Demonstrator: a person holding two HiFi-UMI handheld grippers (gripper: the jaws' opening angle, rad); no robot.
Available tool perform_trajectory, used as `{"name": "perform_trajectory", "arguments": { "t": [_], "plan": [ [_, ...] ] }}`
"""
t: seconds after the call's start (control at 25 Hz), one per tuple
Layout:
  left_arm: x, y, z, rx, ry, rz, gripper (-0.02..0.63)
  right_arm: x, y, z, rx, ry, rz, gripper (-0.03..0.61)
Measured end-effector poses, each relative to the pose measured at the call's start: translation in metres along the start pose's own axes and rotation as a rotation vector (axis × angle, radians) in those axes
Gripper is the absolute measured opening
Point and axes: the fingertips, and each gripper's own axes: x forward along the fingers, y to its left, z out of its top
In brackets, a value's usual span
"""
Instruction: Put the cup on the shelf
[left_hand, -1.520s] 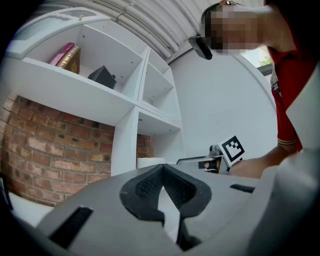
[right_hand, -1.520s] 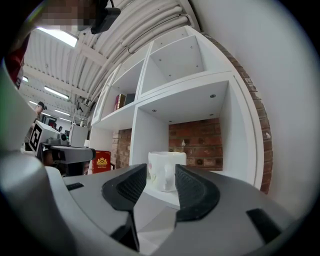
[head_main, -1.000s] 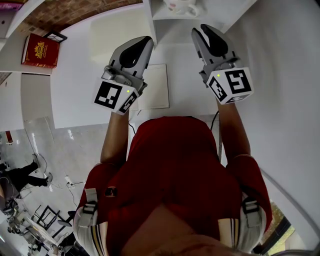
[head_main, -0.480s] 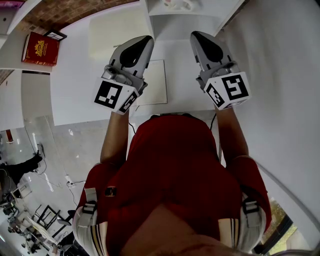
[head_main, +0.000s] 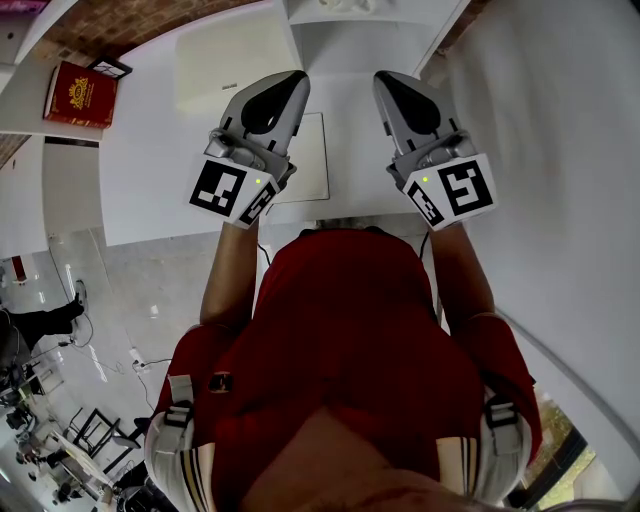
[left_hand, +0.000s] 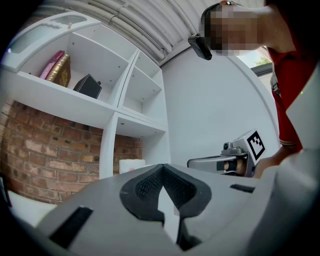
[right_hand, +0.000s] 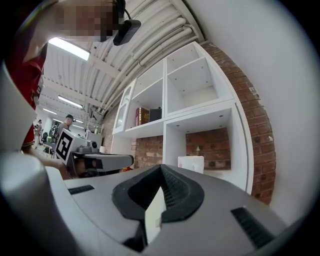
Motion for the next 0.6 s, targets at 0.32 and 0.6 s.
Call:
{"name": "perform_trajectory", "arguments": {
  "t": [0.32,0.6],
  "plan": [
    [0.000,-0.014,0.000,0.007,0.004,-0.001,0.006,-0.012,0.003,0.000,-0.008,-0.002,0.008,-0.003],
    [0.001,-0.019,-0.001,0.014,0.010,0.004,0.006,-0.017,0.004,-0.001,-0.005,-0.010,0.020,-0.003]
  ]
}}
